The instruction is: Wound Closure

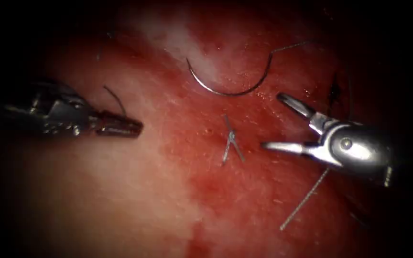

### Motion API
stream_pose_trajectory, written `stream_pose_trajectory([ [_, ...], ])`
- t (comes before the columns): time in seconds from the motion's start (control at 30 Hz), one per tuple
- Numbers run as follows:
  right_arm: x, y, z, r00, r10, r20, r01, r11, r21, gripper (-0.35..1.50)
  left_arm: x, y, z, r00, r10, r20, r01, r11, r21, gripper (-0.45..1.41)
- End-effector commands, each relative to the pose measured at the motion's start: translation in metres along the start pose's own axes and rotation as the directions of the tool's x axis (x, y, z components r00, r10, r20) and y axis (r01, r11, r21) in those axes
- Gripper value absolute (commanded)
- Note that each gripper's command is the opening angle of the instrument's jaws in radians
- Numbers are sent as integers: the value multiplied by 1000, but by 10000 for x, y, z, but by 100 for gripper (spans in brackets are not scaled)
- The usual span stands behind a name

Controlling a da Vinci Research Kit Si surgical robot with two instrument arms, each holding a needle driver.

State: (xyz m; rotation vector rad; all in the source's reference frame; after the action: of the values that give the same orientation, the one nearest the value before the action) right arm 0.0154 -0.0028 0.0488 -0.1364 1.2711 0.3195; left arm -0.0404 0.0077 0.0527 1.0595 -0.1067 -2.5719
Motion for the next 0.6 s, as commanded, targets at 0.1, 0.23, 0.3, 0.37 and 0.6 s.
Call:
stream_pose_trajectory([
  [0.1,-5,3,2,1000,1,12,-1,1000,-19,128,-24,3,25,1000,-20,19,20,1000,13,-43],
  [0.23,-5,2,2,1000,1,13,-1,1000,-21,130,-47,19,48,997,-72,4,72,997,14,-18],
  [0.3,-5,2,2,1000,1,13,-1,1000,-21,130,-56,30,57,995,-100,-9,100,995,11,0],
  [0.37,-5,2,3,1000,1,13,0,1000,-21,130,-64,40,64,990,-140,-31,140,990,4,31],
  [0.6,-5,1,3,1000,1,13,0,1000,-21,130,-85,54,54,929,-361,-78,358,933,-46,69],
])
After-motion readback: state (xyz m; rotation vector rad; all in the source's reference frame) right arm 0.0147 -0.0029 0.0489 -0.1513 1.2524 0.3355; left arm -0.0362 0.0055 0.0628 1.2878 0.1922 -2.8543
